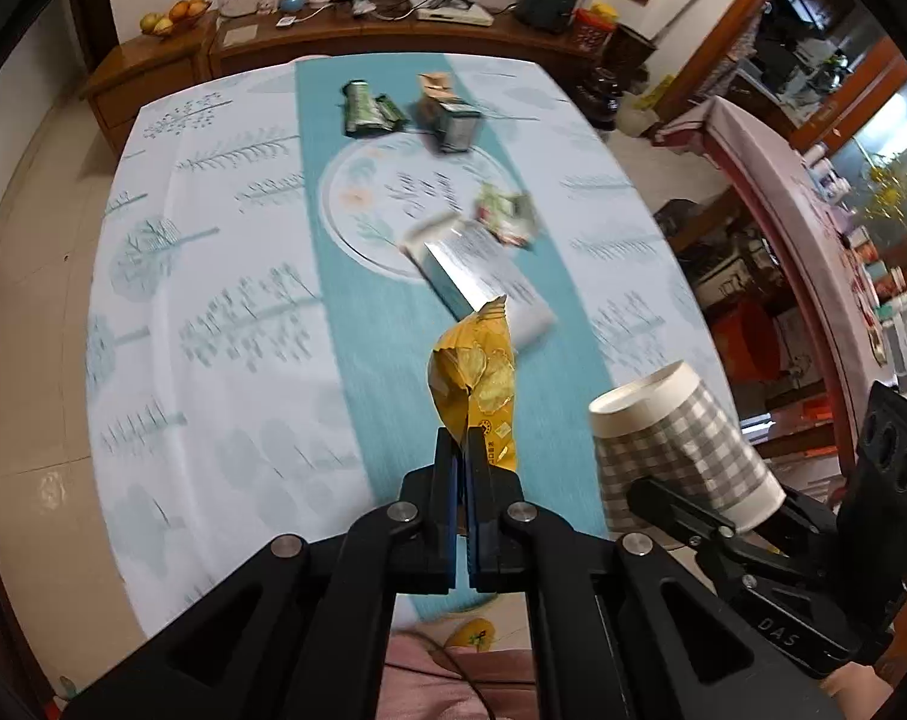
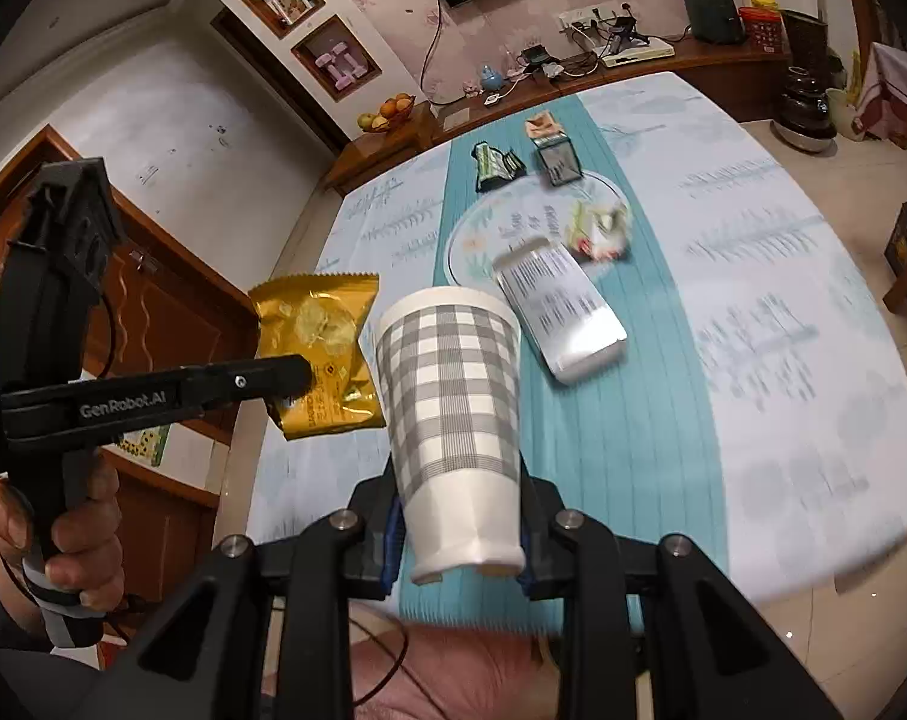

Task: Collect trash
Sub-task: 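Carry the paper cup and yellow wrapper down over the black trash bin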

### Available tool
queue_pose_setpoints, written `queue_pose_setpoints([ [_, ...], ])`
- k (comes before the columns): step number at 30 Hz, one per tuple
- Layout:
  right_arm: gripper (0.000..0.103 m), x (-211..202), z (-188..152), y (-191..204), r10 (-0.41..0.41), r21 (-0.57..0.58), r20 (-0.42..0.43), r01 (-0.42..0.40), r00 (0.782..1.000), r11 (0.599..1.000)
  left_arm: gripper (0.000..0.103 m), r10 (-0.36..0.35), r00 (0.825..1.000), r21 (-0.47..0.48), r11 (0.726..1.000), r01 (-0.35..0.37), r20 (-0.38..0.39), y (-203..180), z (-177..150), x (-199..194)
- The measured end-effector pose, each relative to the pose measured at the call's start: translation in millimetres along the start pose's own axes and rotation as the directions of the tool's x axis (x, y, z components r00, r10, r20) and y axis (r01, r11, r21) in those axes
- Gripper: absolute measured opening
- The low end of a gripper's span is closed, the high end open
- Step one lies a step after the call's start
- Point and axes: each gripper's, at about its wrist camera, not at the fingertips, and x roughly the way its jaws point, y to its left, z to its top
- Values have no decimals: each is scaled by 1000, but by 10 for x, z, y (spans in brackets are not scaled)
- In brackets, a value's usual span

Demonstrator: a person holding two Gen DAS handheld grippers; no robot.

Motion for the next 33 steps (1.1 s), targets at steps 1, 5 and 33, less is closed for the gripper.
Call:
queue_pose_setpoints([
  [1,28,-70,-103,-31,0,-5,0,0,1000,1000,0,-1,1000,2,1000,1,4,-89,-127,-30],
  [5,28,-325,-480,-162,-8,-19,-10,7,1000,1000,0,-8,1000,-6,1000,8,-3,-423,-609,-57],
  [33,28,-46,-2214,-1082,-114,187,-154,143,982,972,0,83,977,101,993,-64,-197,-1012,-2286,1125],
])
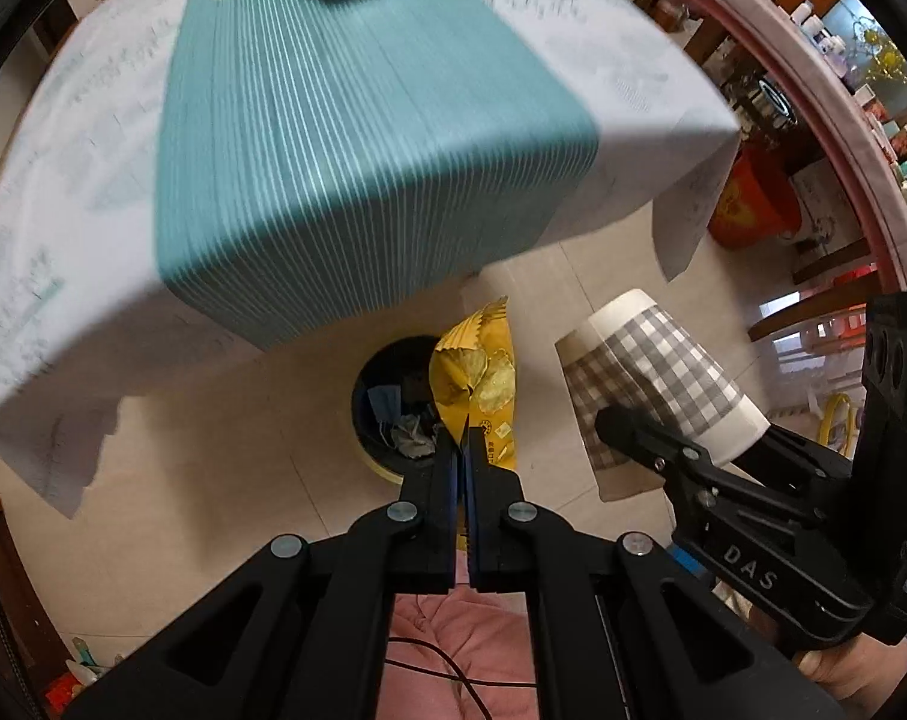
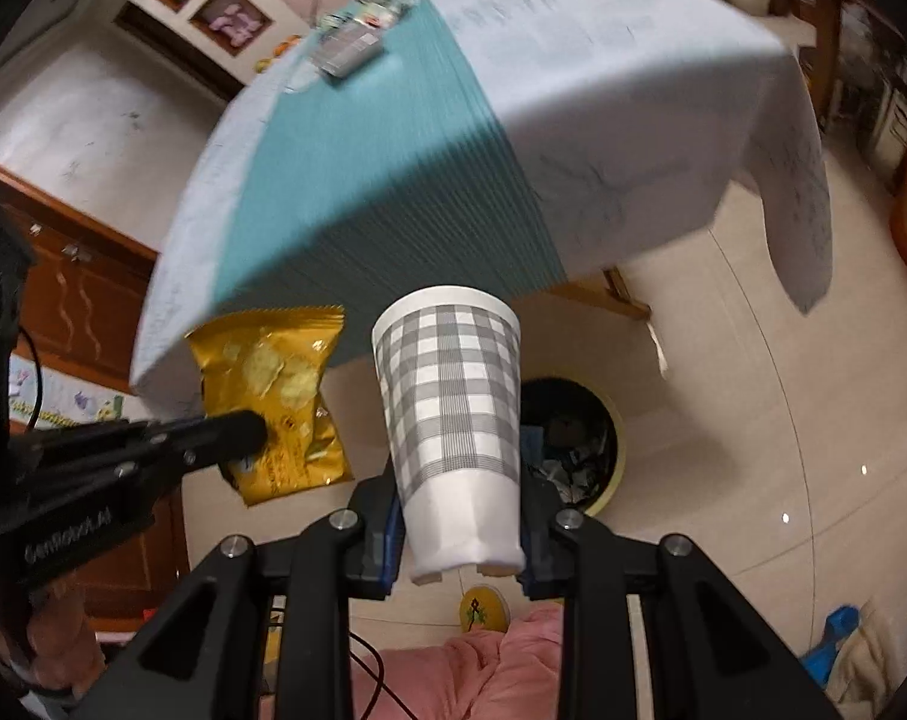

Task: Collect trash
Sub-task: 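Carry the paper cup and yellow wrapper down over the black trash bin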

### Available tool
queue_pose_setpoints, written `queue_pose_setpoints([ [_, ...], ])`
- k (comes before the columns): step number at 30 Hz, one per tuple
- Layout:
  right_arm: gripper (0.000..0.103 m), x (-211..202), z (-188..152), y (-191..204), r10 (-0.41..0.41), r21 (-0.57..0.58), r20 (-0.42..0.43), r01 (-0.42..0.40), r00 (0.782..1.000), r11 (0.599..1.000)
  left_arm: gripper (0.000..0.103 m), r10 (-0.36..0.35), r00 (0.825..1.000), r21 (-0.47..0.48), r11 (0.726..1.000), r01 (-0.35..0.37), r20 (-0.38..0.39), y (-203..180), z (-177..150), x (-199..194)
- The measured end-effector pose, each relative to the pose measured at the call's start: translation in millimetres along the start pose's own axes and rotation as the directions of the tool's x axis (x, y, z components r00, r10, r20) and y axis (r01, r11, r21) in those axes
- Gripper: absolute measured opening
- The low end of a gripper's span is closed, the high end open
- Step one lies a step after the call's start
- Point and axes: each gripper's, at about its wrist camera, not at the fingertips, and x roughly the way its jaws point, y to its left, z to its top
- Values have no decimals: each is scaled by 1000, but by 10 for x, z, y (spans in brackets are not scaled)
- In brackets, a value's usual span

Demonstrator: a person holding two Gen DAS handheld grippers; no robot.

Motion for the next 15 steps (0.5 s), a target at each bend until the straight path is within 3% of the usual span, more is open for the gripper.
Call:
queue_pose_setpoints([
  [15,31,1793,-572,-697,-119,128,-126,135,985,983,1,-3,998,-94,996,-4,-67,489,-246,1865],
])
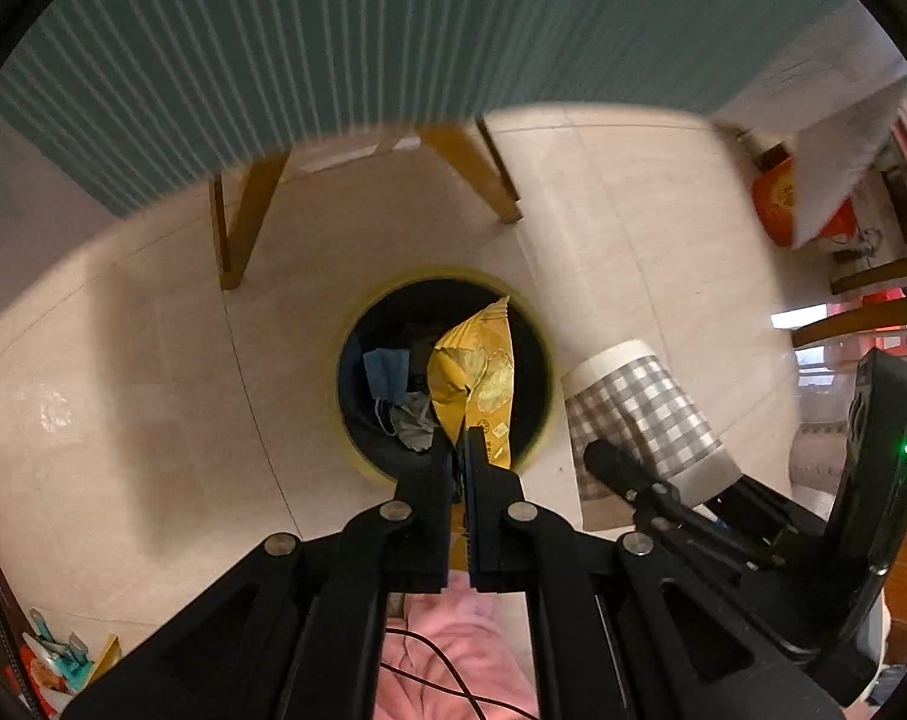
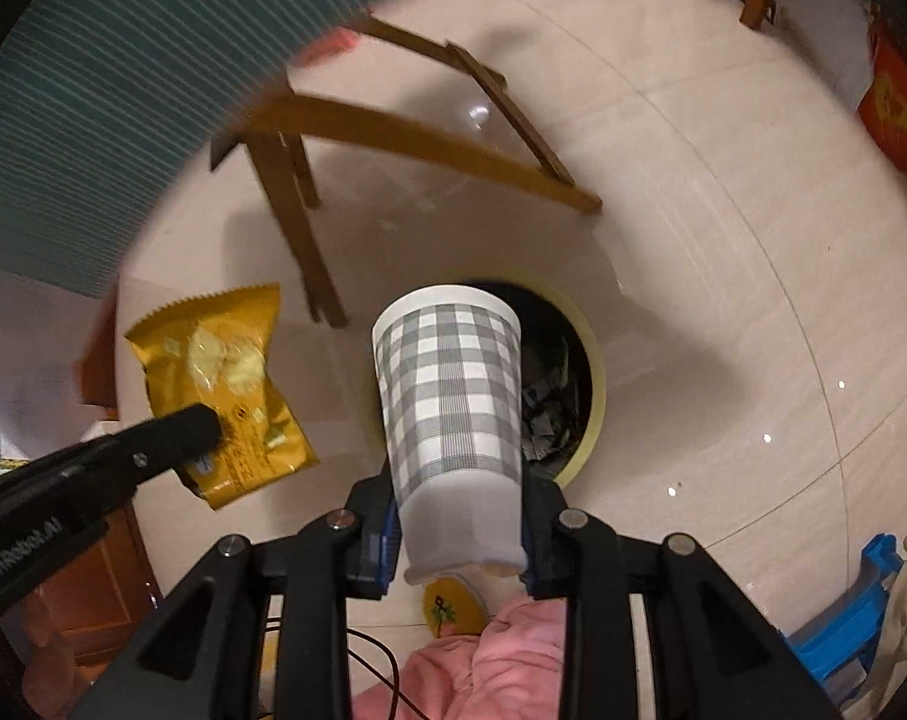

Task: Collect trash
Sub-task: 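Carry the paper cup and yellow wrapper down over the black trash bin, then open both tools to drop the cup and wrapper into the bin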

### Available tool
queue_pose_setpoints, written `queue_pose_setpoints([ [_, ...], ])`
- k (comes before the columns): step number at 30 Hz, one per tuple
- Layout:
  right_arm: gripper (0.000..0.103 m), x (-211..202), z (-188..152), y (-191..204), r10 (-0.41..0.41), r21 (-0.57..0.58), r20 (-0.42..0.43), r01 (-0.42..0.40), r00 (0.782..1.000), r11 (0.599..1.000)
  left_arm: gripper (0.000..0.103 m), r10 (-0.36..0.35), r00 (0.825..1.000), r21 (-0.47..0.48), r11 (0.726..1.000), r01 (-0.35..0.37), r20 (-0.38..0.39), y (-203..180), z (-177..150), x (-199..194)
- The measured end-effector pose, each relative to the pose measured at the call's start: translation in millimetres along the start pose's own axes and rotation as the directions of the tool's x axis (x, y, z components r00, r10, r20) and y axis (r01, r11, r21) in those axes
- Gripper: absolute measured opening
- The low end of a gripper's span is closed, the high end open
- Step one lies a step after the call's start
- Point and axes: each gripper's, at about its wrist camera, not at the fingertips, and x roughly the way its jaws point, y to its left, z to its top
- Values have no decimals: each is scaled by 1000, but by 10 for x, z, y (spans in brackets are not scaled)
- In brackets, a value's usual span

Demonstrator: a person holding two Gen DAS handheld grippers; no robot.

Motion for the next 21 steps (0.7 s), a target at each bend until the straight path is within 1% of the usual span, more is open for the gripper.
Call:
queue_pose_setpoints([
  [2,34,220,11,-26,-12,6,-15,12,1000,1000,5,3,1000,2,1000,-3,-14,41,5,191],
  [3,35,304,13,-32,-14,8,-22,14,1000,1000,10,14,1000,2,1000,-14,-14,71,14,303],
  [4,37,423,25,-40,-19,11,-29,19,999,1000,19,22,1000,1,1000,-22,-14,93,9,377],
  [5,39,490,31,-35,-25,12,-30,25,999,1000,26,27,1000,0,1000,-27,-13,102,22,444],
  [7,41,634,53,-27,-30,14,-31,31,999,999,57,32,999,-8,999,-32,-1,139,19,533],
  [8,41,686,68,-26,-28,15,-32,29,999,999,62,34,999,-12,999,-34,8,168,13,548],
  [9,43,734,65,-25,-34,15,-30,34,999,999,65,38,999,-16,999,-37,17,186,15,561],
  [10,52,775,77,-14,-47,12,-29,48,998,999,65,39,999,-17,999,-39,22,193,19,570],
  [11,63,790,97,1,-56,8,-29,56,998,998,65,42,999,-16,999,-41,22,205,9,561],
  [13,69,810,114,33,-63,-5,-15,63,998,998,65,51,999,-13,999,-50,20,216,-2,556],
  [16,69,789,120,83,-68,-24,-2,68,998,997,68,51,998,-31,998,-51,24,287,22,524],
  [21,69,695,110,92,-74,-28,4,74,997,997,68,51,998,-39,998,-50,23,324,24,453],
])
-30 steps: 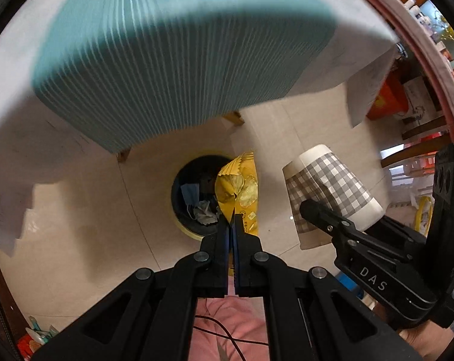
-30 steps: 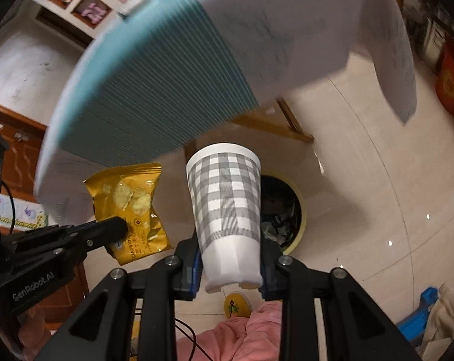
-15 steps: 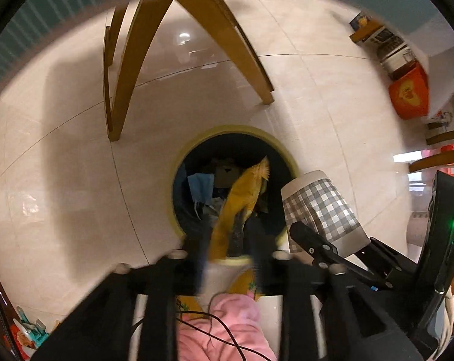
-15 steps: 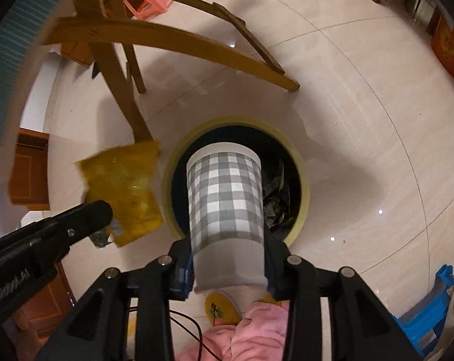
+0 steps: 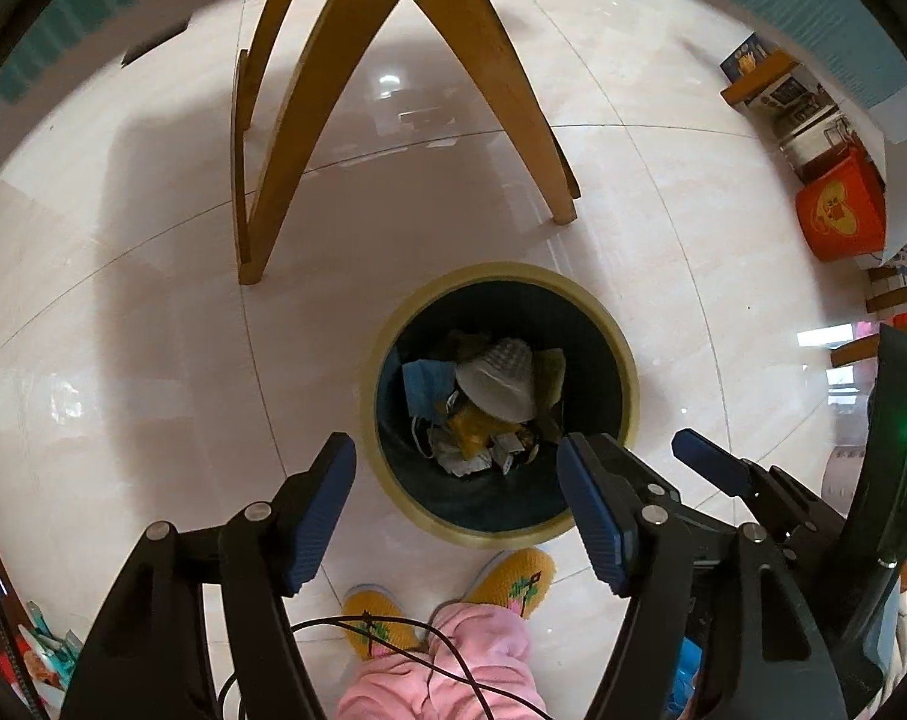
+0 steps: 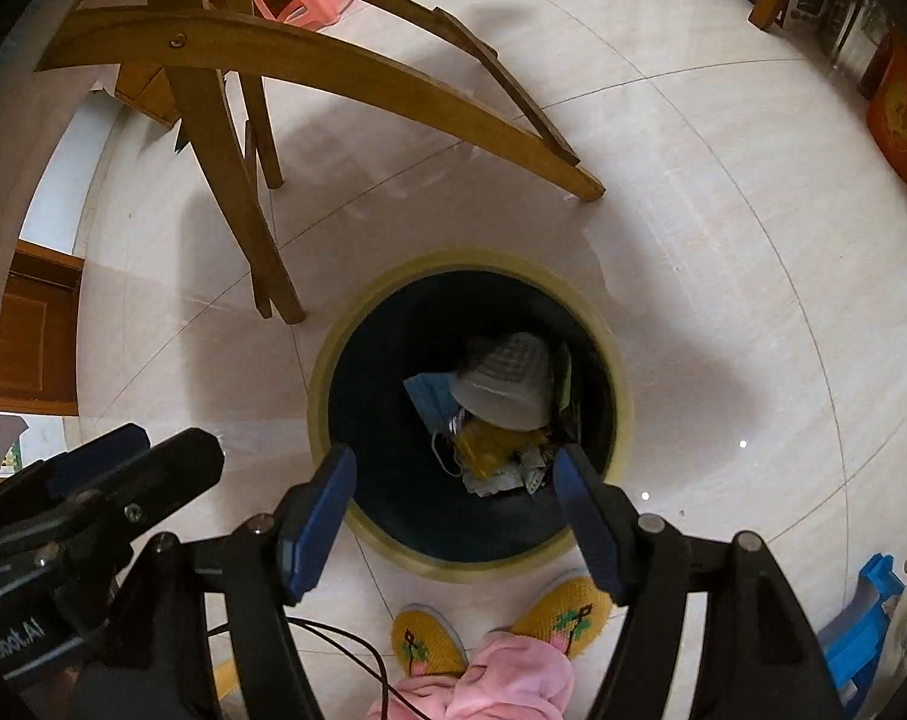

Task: Collect trash
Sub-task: 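Open both tools to drop the cup and wrapper into the bin, then move both tools back over the table toward the green snack packets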

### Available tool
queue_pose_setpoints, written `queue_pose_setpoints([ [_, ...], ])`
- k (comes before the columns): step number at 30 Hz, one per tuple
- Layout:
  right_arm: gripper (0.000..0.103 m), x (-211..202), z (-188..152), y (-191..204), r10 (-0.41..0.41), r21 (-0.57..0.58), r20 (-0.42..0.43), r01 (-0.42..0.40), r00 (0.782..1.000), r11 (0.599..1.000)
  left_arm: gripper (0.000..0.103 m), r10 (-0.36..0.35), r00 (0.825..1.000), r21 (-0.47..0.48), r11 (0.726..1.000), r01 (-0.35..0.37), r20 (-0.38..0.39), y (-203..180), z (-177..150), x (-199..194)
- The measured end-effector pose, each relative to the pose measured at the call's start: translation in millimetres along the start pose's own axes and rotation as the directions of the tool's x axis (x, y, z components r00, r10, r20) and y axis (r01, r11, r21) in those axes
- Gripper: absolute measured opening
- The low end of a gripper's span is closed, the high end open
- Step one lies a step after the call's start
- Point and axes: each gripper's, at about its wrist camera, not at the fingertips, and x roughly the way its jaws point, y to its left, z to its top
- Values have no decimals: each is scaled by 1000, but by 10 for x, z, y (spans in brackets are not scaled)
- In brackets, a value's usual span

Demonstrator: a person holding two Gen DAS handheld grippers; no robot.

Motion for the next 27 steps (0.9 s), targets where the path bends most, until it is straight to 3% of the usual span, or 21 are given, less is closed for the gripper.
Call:
queue_pose_setpoints([
  [12,69,-759,-79,48,-23,19,21,23,1000,1000,68,-7,1000,2,1000,7,4,38,-157,-787],
  [18,69,-1391,-113,124,-15,25,50,14,999,1000,68,-19,1000,13,1000,19,15,-7,-252,-1396],
  [27,69,-2394,-102,325,33,26,97,-36,995,999,68,-25,997,103,995,17,72,-94,-297,-2437],
])
